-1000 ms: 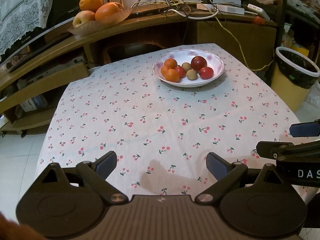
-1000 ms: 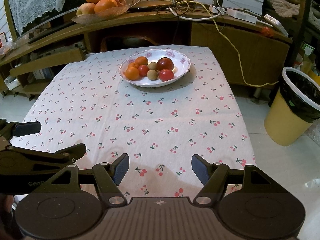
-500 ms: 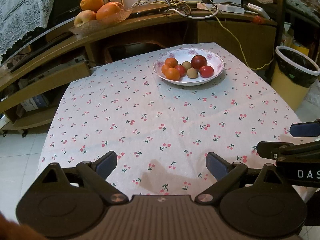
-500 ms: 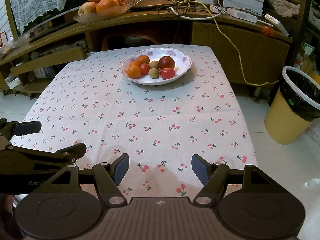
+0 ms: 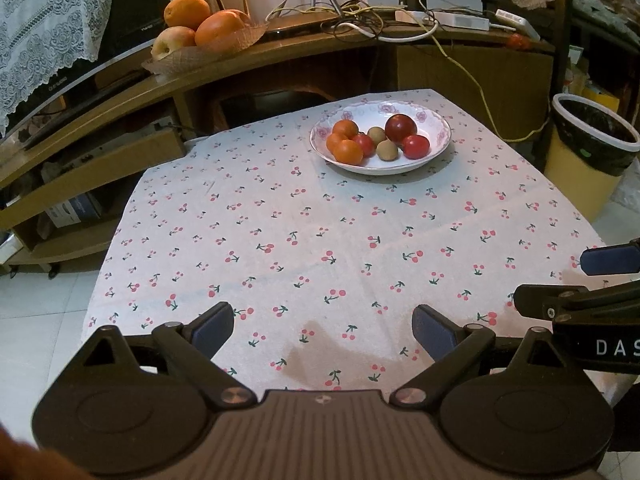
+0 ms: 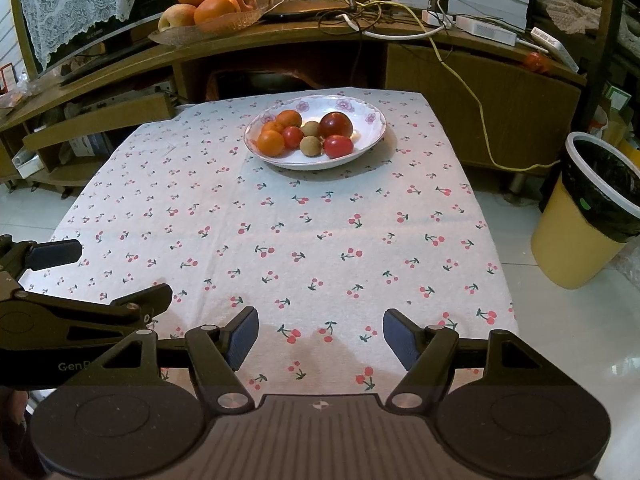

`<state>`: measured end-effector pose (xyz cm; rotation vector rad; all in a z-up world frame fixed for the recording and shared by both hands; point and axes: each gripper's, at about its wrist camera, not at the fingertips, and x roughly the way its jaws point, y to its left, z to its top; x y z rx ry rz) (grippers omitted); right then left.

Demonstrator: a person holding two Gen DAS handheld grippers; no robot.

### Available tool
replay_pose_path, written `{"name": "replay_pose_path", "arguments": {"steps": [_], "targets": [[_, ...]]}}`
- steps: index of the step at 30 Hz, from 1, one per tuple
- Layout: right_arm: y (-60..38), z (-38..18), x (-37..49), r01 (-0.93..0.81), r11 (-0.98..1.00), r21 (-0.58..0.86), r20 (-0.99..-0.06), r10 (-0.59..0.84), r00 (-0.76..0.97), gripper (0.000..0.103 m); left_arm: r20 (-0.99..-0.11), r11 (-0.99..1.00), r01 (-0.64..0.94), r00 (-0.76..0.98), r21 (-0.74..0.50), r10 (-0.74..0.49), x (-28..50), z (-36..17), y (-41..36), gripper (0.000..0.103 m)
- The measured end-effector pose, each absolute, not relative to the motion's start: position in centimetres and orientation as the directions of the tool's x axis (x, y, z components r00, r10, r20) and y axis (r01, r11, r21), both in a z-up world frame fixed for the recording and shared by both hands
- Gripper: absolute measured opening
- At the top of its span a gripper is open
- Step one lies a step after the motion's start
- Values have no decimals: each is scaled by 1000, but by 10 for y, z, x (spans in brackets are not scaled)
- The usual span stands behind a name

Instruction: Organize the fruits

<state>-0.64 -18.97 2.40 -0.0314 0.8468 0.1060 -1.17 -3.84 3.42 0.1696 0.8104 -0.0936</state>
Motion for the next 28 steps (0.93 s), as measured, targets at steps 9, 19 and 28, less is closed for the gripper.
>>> {"name": "replay_pose_path", "arguments": {"steps": [9,19,28], "targets": [[-189,25,-4,-109,994,17,-750,85,656,71,-724,984,142,689,112,-17,-12,35,-36,101],[-189,25,-4,-109,994,16,-750,84,656,71,-724,984,141,689,112,-16,-12,35,-35,101],[-187,25,-4,-111,994,17,-750,86,656,71,-723,984,136,691,111,-14,-12,35,-32,101]]}}
